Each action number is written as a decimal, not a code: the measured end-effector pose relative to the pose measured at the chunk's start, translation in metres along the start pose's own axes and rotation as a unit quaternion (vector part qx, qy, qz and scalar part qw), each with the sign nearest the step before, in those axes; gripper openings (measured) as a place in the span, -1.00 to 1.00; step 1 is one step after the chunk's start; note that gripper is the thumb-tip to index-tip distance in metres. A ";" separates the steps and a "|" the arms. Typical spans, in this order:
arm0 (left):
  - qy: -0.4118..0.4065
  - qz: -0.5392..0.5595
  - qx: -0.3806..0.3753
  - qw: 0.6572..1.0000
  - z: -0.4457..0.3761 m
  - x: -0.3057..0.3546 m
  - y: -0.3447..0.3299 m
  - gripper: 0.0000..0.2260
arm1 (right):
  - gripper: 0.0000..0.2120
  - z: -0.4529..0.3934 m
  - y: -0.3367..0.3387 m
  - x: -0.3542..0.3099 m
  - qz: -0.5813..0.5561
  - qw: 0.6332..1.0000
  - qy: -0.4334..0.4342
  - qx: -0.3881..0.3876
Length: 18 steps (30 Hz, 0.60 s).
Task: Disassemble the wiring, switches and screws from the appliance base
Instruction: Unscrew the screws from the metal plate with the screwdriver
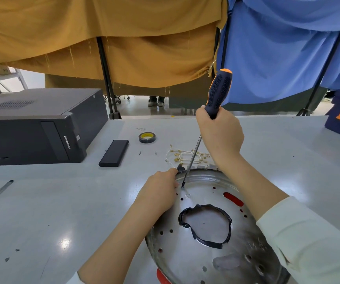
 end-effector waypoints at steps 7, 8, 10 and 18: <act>0.001 0.005 -0.012 1.000 -0.002 0.001 -0.002 -0.73 | -0.61 0.012 -0.002 -0.017 0.007 0.998 0.057 0.004; -0.009 0.040 -0.013 0.999 -0.001 0.003 -0.002 -0.70 | -0.61 0.014 -0.003 -0.019 0.007 0.998 0.061 0.006; -0.033 0.170 0.000 0.985 -0.002 0.007 0.001 -0.70 | -0.60 0.018 -0.005 -0.022 0.003 0.998 0.070 0.006; -0.061 0.225 0.030 0.972 -0.013 0.009 0.020 -0.79 | -0.62 0.018 -0.016 -0.027 -0.021 0.994 0.077 -0.073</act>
Point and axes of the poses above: each hand's wrist, its own z-axis away from the middle knuckle, its own y-axis out of the back of the hand, x = y × z, the point moved 9 cm from there along -z, towards the middle knuckle, and after that the axes turned 14 degrees about -y, right-handed, at the moved point
